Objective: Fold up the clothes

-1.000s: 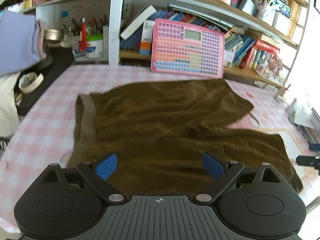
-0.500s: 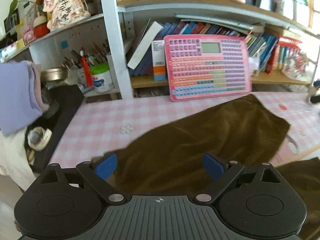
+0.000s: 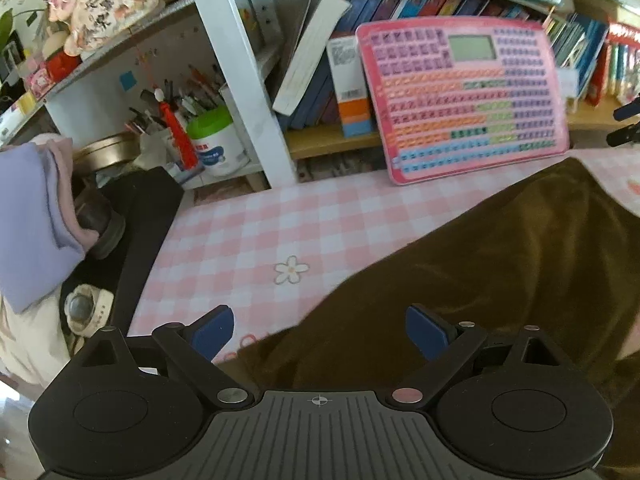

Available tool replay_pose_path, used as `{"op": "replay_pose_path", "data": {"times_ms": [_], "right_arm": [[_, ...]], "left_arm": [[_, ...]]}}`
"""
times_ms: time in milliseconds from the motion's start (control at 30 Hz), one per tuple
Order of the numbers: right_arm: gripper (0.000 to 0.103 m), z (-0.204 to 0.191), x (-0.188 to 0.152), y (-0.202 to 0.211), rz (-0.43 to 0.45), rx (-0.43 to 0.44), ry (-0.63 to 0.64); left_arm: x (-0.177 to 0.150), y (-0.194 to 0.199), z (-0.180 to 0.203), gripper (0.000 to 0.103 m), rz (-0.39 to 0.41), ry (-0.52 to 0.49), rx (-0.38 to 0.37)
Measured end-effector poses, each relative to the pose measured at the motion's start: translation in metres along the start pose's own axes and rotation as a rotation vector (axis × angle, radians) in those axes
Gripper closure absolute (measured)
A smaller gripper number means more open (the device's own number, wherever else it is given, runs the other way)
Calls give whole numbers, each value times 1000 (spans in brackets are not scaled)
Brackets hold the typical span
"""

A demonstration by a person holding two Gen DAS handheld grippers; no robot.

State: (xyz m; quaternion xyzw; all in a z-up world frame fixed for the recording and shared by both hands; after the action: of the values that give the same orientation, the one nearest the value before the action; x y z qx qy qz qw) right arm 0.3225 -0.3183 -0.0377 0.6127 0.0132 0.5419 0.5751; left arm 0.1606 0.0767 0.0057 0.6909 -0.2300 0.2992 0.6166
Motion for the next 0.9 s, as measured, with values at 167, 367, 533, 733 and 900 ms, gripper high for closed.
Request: {"op": "replay_pose_path", "data": {"times_ms": [167,367,533,733,900], "right_arm": [[22,7,-7,-21,-5,4,-15],[22,10,-10,-39,-5,11,-9],[31,9,-10,-52,2,42,-16],[45,2,-6,-61,23,147,-64],[50,-9,0,-71,22,203,-60]], "left_arm": [[8,-23,-9,9,26,-20,22],[15,-39,-11,9,53,-81,42],[15,-53,-9,9,45,-132,31],[11,-65,-8,18,-5,-139,-15],[3,-72,-11,25,-68,-165,-60]]}}
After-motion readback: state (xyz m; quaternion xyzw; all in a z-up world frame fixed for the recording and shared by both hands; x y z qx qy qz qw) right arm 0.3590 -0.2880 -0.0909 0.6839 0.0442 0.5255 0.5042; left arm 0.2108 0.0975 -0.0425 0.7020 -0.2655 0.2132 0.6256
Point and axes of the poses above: each gripper's, at about its wrist camera, not at the fingertips, and y roughly against the way its jaws point, z to its right, x to its top, the point moved 6 cm from there along -y, roughly the way its jaws point, and after that the axes turned 15 degrees about y, right-handed, at the moved point
